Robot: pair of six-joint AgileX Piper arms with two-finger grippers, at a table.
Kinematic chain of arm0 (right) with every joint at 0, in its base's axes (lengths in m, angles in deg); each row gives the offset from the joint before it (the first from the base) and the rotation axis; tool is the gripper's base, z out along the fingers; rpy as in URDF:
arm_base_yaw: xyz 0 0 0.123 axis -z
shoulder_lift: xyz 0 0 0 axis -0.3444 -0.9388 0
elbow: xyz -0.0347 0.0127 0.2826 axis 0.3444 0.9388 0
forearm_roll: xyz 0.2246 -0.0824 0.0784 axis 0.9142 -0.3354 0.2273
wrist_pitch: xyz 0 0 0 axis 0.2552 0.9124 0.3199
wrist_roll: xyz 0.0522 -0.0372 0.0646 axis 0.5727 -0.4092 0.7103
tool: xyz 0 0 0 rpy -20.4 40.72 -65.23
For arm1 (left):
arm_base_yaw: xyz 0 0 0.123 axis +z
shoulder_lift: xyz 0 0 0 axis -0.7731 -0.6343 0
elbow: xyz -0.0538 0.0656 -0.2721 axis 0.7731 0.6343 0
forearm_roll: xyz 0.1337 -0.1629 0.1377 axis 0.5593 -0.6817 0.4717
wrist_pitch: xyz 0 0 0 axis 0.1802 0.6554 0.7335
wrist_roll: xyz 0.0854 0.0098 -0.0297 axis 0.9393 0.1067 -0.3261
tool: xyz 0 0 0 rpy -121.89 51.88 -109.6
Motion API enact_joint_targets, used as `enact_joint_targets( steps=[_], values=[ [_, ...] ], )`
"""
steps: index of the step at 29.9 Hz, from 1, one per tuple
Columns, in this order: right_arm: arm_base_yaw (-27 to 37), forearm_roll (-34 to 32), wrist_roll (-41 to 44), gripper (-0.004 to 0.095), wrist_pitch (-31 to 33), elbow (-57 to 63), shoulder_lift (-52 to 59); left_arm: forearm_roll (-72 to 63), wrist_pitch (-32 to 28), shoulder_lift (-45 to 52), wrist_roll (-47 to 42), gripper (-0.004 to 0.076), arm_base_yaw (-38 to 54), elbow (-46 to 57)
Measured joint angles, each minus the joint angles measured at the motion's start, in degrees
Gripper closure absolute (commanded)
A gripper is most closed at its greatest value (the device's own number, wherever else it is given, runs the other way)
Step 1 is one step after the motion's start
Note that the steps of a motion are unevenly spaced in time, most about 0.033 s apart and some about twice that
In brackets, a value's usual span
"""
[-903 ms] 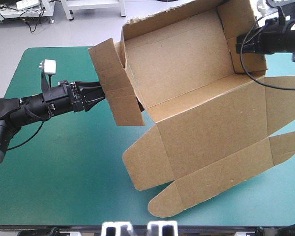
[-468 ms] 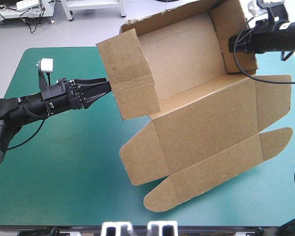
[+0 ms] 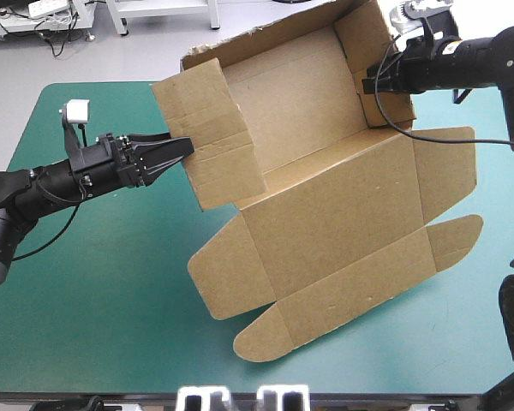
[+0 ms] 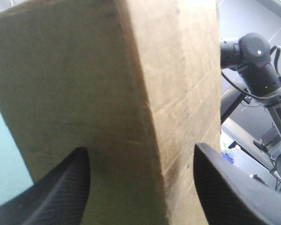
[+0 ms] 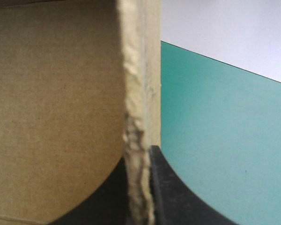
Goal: Fold the box
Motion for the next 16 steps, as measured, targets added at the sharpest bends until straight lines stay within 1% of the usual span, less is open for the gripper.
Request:
enact_joint_targets(
  steps=[7, 11, 14, 16],
  values=[
    [-3.0, -0.7, 0.7, 0.0931, -2.2, 0.0, -2.0, 0.4, 0.1, 0.0, 0.1, 0.0262, 0.0, -0.1],
    [-5.7, -3.2, 2.1, 0.0931, -4.1, 0.0, -2.4, 3.8, -0.6, 0.0, 0.1, 0.0262, 0.0, -1.7],
    [-7.5, -5.3, 3.1, 0.0931, -4.9, 0.0, -2.7, 7.7, -3.2, 0.0, 0.1, 0.0264, -1.3, -4.6],
    [-8.2, -6.2, 3.9, 0.0931, -5.5, 0.0, -3.0, 11.1, -6.5, 0.0, -1.5, 0.0263, -3.2, -7.5]
  ],
)
